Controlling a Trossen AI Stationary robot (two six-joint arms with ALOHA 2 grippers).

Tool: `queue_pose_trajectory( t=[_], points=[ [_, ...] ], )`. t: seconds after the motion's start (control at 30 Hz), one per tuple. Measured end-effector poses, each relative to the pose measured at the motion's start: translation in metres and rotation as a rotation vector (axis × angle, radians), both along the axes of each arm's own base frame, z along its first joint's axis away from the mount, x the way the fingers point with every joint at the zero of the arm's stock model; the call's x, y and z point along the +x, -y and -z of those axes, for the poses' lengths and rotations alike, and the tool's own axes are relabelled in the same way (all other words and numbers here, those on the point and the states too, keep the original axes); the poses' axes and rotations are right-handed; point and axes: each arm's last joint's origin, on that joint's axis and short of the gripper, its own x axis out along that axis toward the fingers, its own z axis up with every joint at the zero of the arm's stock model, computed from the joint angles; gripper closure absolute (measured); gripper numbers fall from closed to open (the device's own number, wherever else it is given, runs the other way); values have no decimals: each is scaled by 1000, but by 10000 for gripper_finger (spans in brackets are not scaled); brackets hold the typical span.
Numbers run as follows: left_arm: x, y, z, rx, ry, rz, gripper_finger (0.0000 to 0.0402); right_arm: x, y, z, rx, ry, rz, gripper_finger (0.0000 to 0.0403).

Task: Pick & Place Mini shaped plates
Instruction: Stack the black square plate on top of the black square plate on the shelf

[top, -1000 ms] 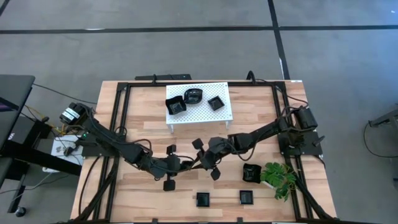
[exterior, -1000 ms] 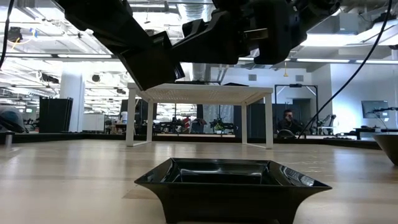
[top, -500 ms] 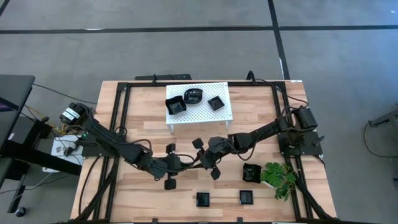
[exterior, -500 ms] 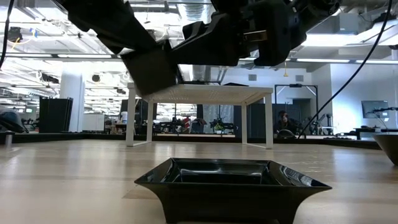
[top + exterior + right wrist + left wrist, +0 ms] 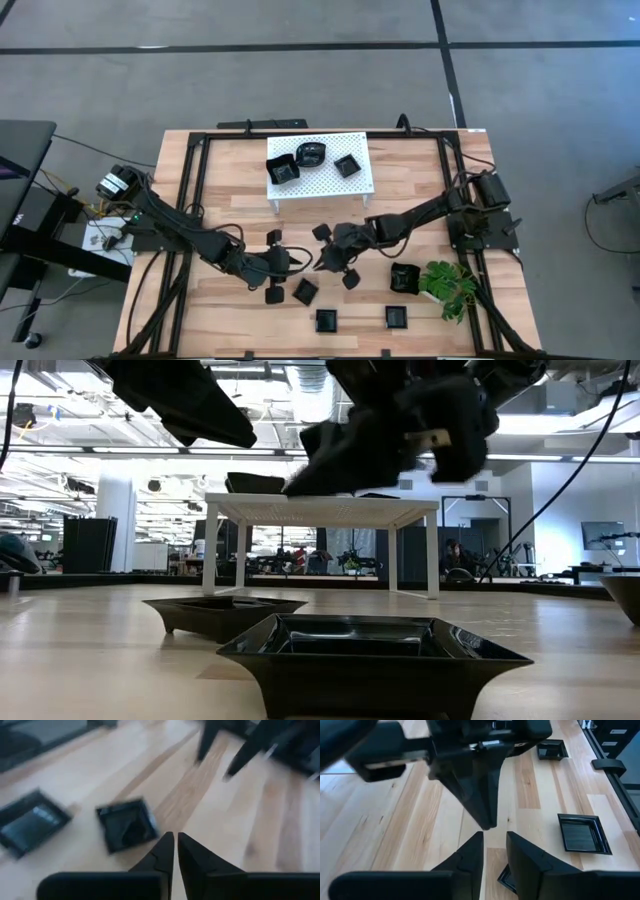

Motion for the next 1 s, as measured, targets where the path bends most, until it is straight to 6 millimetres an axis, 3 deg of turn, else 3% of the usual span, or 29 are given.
queue_pose_trajectory(
  t=[0.3, 0.47, 0.73, 1.0],
  points=[
    [0, 0, 0, -1, 1, -1, 316, -6, -40, 23, -22, -40, -115, 296],
    [2, 0, -2, -21, 28, -7, 316, 13, -51, 44, -18, -38, -112, 275],
    [2, 1, -3, -27, 38, -4, 316, 30, -57, 59, -40, -144, -115, 303],
    [2, 1, -3, -29, 41, -4, 316, 30, -55, 60, -55, -150, -117, 357]
  ],
)
